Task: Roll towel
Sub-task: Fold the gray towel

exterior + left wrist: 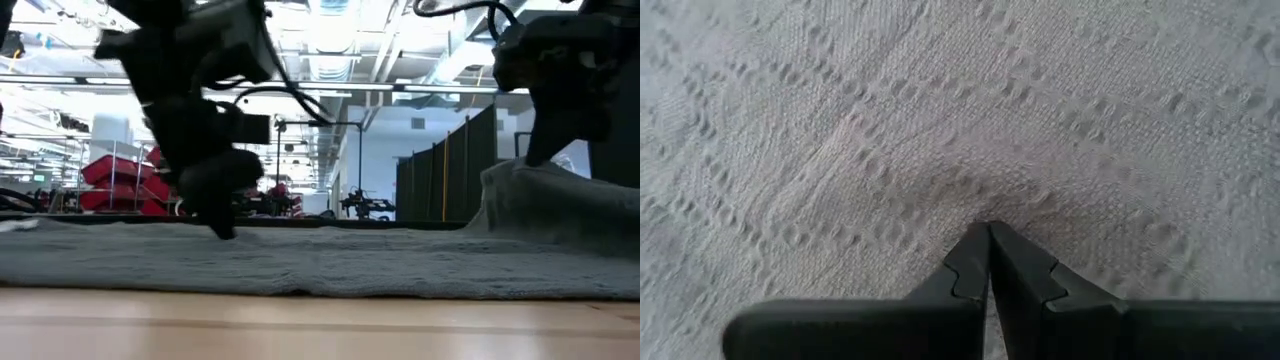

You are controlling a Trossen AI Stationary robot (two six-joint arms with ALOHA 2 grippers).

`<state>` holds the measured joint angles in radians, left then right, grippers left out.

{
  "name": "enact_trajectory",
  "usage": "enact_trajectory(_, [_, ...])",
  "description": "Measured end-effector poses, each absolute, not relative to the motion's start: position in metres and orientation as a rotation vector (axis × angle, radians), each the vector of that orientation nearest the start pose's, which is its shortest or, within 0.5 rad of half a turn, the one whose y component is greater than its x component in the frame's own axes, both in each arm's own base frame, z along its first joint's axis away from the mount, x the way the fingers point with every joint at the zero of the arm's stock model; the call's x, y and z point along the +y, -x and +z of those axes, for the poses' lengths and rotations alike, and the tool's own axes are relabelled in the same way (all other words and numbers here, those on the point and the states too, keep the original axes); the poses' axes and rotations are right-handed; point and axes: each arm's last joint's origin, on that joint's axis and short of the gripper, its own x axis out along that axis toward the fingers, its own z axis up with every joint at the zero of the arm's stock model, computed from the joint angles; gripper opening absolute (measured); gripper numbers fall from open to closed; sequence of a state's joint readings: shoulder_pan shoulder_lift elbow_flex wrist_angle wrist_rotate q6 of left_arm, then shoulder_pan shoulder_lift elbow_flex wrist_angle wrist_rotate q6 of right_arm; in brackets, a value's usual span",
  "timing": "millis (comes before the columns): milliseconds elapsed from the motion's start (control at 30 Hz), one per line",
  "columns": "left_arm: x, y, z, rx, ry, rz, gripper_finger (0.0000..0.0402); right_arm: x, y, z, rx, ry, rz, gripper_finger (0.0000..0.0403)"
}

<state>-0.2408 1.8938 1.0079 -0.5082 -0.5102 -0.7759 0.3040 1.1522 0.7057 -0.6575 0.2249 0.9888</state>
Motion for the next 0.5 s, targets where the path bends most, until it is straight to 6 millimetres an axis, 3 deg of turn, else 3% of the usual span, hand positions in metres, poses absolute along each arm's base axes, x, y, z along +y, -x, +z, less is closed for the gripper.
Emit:
enact_trajectory(167, [-0.062,-0.343,0.104,1.131,0.08,0.682,0.0,0.05,-0.201,0.216,0.962,-0.575,-0.432,0.0])
enact_trajectory(500, [-0.075,-0.401,0.117,1.139,0.083,0.573,0.0,0.039,-0.209,0.232,0.929,-0.509,-0.408,0.0])
